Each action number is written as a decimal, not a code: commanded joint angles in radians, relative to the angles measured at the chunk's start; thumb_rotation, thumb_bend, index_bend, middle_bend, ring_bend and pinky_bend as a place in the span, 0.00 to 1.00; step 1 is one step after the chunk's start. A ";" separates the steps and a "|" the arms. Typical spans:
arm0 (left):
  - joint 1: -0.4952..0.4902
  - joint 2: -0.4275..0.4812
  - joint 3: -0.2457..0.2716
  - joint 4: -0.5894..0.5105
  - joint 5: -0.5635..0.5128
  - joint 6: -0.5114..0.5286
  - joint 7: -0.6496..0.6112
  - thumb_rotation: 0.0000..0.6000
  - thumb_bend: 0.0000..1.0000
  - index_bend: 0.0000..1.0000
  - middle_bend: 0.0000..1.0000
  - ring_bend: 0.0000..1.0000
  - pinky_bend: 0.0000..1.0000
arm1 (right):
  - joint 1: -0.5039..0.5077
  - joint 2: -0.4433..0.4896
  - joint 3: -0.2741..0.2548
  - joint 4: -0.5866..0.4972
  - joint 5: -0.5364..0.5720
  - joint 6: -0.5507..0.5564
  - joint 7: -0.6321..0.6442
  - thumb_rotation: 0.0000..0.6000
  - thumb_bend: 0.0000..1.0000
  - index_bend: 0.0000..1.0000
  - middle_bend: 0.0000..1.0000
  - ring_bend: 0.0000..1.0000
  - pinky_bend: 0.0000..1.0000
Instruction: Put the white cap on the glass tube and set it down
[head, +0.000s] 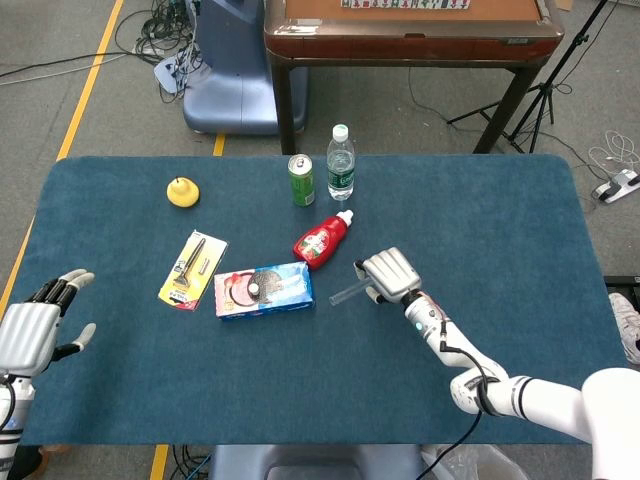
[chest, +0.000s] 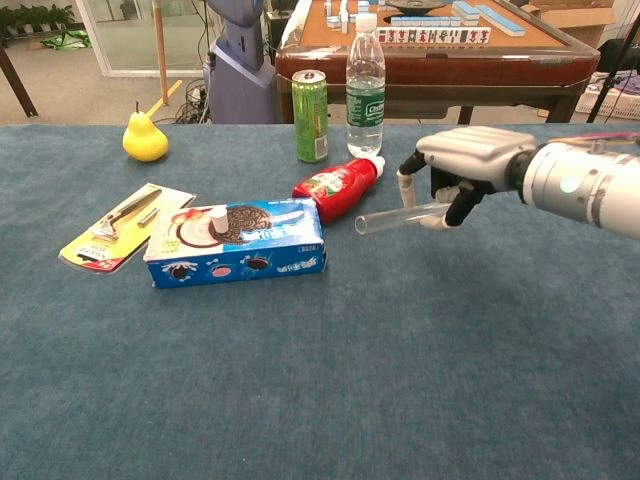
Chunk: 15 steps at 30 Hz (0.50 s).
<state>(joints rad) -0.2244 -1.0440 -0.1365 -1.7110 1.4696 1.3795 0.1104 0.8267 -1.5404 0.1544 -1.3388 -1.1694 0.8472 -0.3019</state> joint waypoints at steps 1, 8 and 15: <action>-0.082 0.029 -0.037 -0.016 0.018 -0.084 -0.050 1.00 0.26 0.28 0.36 0.38 0.64 | -0.039 0.087 0.017 -0.101 -0.022 0.069 0.014 1.00 0.40 0.83 1.00 1.00 1.00; -0.241 0.009 -0.069 0.018 0.039 -0.260 -0.100 1.00 0.26 0.36 0.54 0.57 0.77 | -0.093 0.232 0.027 -0.250 -0.017 0.141 -0.007 1.00 0.40 0.84 1.00 1.00 1.00; -0.392 -0.084 -0.082 0.117 0.057 -0.399 -0.143 1.00 0.26 0.34 0.61 0.67 0.87 | -0.140 0.347 0.016 -0.337 0.007 0.173 -0.035 1.00 0.40 0.84 1.00 1.00 1.00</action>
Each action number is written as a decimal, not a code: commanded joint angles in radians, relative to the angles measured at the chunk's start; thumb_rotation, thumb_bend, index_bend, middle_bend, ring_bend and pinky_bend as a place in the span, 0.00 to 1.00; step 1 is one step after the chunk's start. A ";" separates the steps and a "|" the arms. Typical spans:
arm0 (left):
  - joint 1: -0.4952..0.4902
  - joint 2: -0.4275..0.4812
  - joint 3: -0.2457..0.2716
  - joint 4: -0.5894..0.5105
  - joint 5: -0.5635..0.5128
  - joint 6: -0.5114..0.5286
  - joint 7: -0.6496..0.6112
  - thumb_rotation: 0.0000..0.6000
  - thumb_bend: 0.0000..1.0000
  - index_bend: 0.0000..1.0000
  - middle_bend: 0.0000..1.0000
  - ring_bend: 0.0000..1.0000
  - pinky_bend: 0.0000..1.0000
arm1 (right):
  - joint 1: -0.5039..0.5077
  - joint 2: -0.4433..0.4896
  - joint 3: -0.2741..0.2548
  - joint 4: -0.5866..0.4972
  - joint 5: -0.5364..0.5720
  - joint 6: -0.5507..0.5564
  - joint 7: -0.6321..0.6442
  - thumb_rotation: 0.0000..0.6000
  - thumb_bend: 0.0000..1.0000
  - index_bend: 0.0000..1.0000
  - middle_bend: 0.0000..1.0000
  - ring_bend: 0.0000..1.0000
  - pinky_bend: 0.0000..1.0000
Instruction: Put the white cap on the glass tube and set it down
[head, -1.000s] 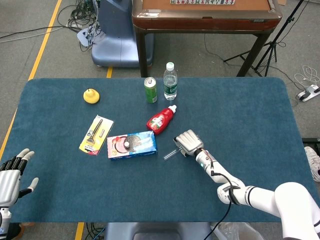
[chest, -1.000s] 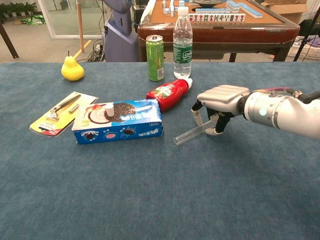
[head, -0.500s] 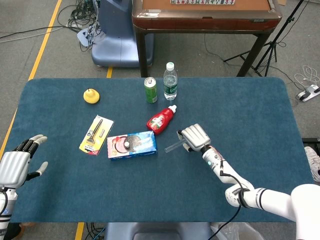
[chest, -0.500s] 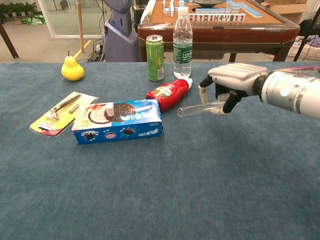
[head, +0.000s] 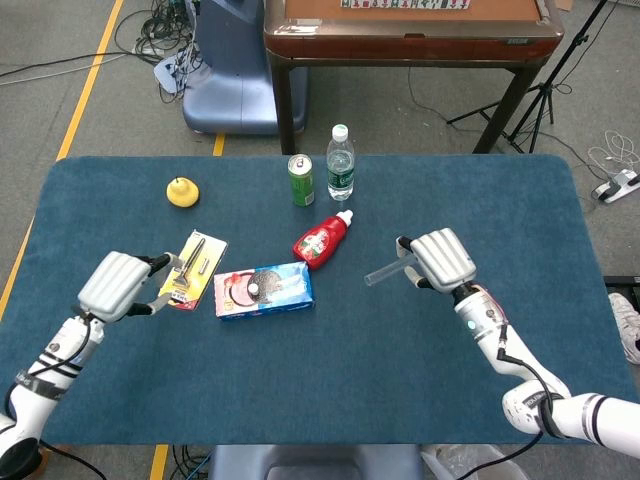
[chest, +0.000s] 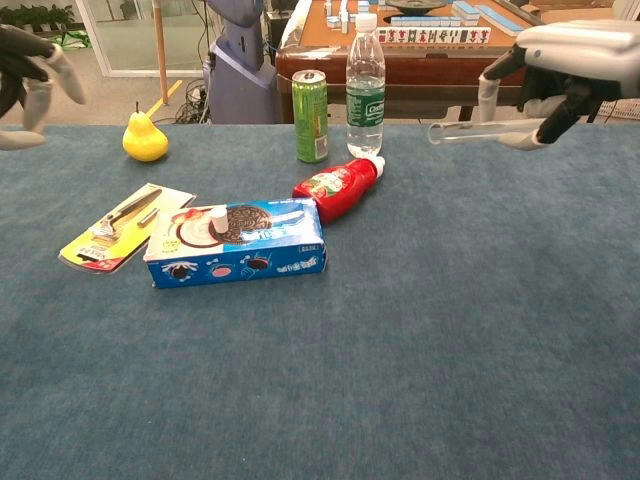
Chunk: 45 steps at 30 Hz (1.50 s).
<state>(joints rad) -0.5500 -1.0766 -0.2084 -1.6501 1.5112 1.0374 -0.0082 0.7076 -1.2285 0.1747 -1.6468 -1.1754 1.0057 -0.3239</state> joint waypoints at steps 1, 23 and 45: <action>-0.083 -0.064 -0.011 0.071 0.019 -0.068 -0.026 1.00 0.26 0.33 0.62 0.70 0.90 | -0.025 0.045 -0.005 -0.036 0.016 0.019 -0.016 1.00 0.40 0.84 1.00 1.00 1.00; -0.291 -0.296 0.013 0.221 -0.172 -0.280 0.192 1.00 0.26 0.37 0.91 0.99 1.00 | -0.085 0.100 -0.024 -0.058 0.020 0.042 0.014 1.00 0.40 0.84 1.00 1.00 1.00; -0.352 -0.401 0.034 0.297 -0.291 -0.286 0.293 1.00 0.26 0.44 0.94 1.00 1.00 | -0.106 0.098 -0.034 -0.034 0.009 0.028 0.039 1.00 0.40 0.85 1.00 1.00 1.00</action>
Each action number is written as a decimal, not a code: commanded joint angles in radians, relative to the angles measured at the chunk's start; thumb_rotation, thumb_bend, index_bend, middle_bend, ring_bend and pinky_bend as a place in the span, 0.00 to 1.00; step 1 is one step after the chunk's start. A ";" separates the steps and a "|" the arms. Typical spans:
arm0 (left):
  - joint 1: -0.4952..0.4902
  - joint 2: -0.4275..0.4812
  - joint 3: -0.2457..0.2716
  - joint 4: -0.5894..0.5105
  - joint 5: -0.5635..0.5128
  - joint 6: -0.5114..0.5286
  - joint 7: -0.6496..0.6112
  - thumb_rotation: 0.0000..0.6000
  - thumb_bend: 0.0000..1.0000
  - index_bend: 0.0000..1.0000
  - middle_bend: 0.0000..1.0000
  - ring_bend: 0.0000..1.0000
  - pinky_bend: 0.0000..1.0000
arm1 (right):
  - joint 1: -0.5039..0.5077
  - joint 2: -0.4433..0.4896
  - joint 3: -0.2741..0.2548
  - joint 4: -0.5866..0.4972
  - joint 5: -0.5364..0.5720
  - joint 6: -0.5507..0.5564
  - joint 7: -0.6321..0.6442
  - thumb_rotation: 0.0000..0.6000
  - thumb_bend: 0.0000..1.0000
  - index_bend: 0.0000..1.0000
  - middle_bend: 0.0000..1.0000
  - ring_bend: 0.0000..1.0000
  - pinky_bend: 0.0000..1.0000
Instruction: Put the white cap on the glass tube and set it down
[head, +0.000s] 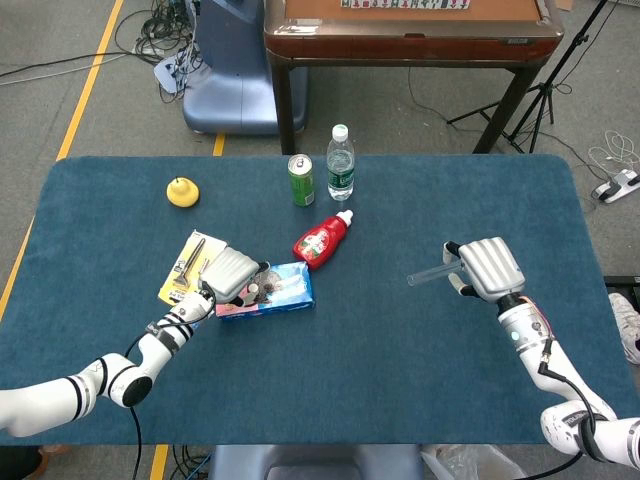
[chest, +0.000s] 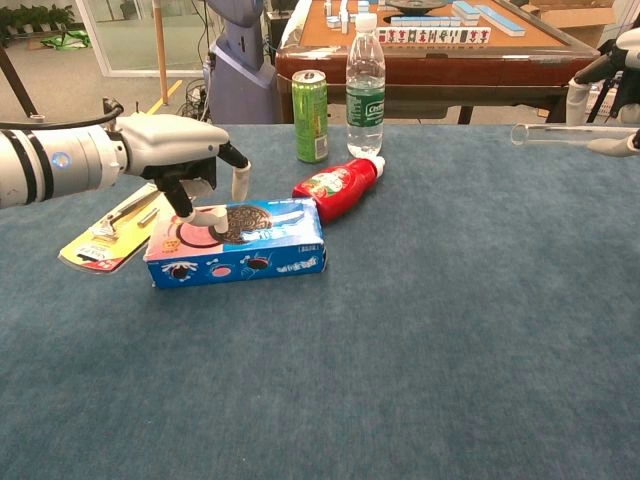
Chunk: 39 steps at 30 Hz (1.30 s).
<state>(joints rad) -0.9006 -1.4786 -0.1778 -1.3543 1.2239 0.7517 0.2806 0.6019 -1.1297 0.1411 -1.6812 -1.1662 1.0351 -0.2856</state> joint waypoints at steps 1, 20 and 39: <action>-0.002 0.002 0.006 0.000 -0.006 -0.001 0.006 1.00 0.26 0.44 0.94 1.00 1.00 | -0.001 -0.001 0.000 0.001 0.000 -0.002 0.002 1.00 0.40 0.85 1.00 1.00 1.00; -0.013 0.000 0.022 0.002 -0.037 0.011 0.014 1.00 0.26 0.50 0.94 1.00 1.00 | -0.008 -0.005 0.003 0.006 -0.002 -0.003 0.004 1.00 0.40 0.85 1.00 1.00 1.00; -0.021 -0.001 0.018 0.008 -0.050 0.022 -0.014 1.00 0.27 0.52 0.96 1.00 1.00 | -0.013 -0.012 0.006 0.020 -0.005 -0.008 0.017 1.00 0.40 0.87 1.00 1.00 1.00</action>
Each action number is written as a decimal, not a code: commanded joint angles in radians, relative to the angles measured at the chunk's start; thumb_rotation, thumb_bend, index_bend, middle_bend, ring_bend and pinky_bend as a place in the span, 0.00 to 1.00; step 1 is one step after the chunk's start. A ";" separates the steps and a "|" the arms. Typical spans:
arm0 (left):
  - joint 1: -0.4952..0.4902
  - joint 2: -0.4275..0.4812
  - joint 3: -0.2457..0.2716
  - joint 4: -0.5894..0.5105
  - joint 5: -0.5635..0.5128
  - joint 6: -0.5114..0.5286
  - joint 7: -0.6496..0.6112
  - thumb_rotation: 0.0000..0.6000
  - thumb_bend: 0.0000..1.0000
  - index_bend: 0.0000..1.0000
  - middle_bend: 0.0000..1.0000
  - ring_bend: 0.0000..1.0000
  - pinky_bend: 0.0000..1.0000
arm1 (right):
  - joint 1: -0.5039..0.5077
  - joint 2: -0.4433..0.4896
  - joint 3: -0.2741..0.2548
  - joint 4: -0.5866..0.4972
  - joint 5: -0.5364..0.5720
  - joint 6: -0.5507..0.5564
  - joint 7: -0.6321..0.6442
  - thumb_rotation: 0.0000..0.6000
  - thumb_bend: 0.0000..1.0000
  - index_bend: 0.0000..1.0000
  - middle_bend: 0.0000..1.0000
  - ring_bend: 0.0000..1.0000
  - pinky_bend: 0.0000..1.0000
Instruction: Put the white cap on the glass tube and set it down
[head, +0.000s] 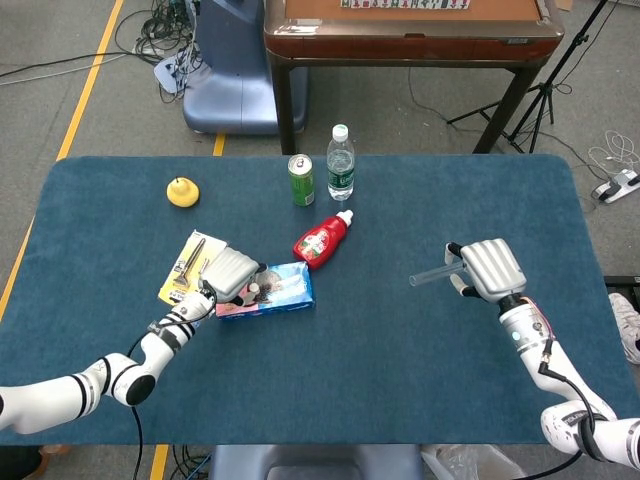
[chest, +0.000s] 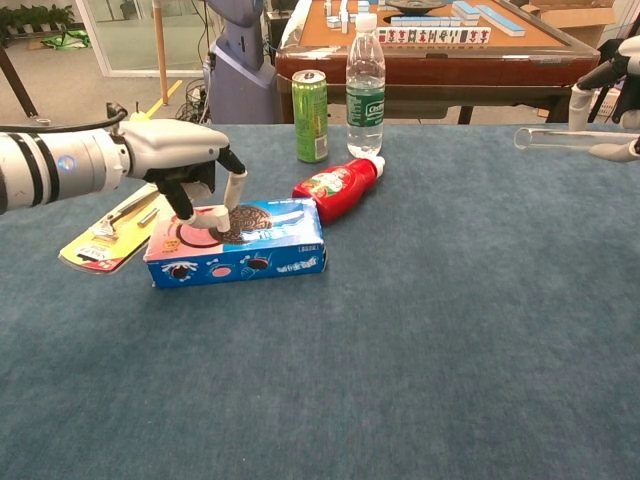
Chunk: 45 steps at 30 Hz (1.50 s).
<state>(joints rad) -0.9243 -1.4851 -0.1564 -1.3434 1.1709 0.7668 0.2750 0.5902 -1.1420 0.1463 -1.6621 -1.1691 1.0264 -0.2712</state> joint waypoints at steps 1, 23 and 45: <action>0.006 0.013 -0.007 -0.008 0.005 0.014 -0.018 1.00 0.27 0.53 0.96 1.00 1.00 | -0.002 0.000 0.001 0.002 -0.002 0.002 0.006 1.00 0.40 0.87 1.00 1.00 1.00; 0.108 0.335 -0.112 -0.378 0.035 0.220 -0.106 1.00 0.28 0.56 0.97 1.00 1.00 | 0.053 -0.178 0.056 0.080 -0.028 -0.052 0.205 1.00 0.45 0.89 1.00 1.00 1.00; 0.016 0.247 -0.158 -0.505 0.034 0.244 0.011 1.00 0.28 0.57 0.97 1.00 1.00 | 0.110 -0.501 0.133 0.249 -0.082 -0.004 0.487 1.00 0.49 0.89 1.00 1.00 1.00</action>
<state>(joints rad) -0.8980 -1.2270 -0.3094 -1.8551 1.2142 1.0140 0.2757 0.6980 -1.6382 0.2755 -1.4163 -1.2506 1.0211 0.2106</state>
